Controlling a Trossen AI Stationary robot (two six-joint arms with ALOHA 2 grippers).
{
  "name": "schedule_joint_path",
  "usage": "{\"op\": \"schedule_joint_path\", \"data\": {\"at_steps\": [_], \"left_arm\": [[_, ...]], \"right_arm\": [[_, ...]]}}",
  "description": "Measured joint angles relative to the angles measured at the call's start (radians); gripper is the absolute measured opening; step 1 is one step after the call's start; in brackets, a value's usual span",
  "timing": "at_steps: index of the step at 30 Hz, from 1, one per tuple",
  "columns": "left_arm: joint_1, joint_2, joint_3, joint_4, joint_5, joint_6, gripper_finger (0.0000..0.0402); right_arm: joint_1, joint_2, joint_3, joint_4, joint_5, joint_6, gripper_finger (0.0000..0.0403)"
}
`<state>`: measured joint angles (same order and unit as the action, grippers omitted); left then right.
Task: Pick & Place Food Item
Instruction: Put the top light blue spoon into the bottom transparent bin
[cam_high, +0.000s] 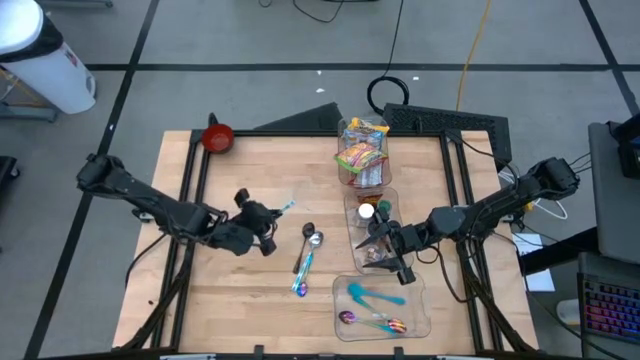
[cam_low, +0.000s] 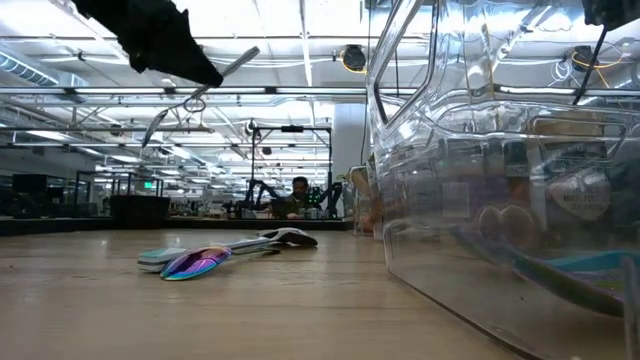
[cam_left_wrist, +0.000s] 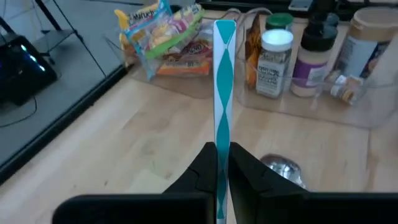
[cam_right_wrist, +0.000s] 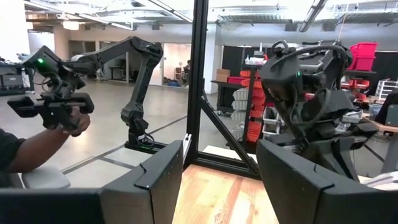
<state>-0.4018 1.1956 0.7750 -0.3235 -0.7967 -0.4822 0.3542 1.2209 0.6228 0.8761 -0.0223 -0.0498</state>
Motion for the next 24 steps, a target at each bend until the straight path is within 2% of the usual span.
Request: {"op": "schedule_joint_path", "data": {"at_steps": [3, 8, 11, 18, 24], "left_arm": [[0.010, 0.001, -0.053, 0.084, 0.048, 0.034, 0.0016], [0.029, 0.001, -0.163, 0.435, 0.308, 0.270, 0.0015], [0.056, -0.017, -0.215, 0.571, 0.426, 0.357, 0.0015], [0.100, -0.184, -0.393, 0.809, 0.542, 0.405, 0.0015], [0.100, -0.314, -0.610, 1.133, 0.669, 0.421, 0.0015]], "right_arm": [[0.000, 0.000, 0.000, -0.006, 0.000, 0.000, 0.0196], [-0.002, 0.000, 0.000, -0.006, 0.000, 0.000, 0.0196], [-0.002, 0.000, 0.000, -0.006, 0.000, 0.000, 0.0196], [-0.002, 0.000, 0.000, -0.021, 0.000, 0.000, 0.0196], [-0.012, 0.000, 0.001, -0.022, 0.003, -0.016, 0.0196]]}}
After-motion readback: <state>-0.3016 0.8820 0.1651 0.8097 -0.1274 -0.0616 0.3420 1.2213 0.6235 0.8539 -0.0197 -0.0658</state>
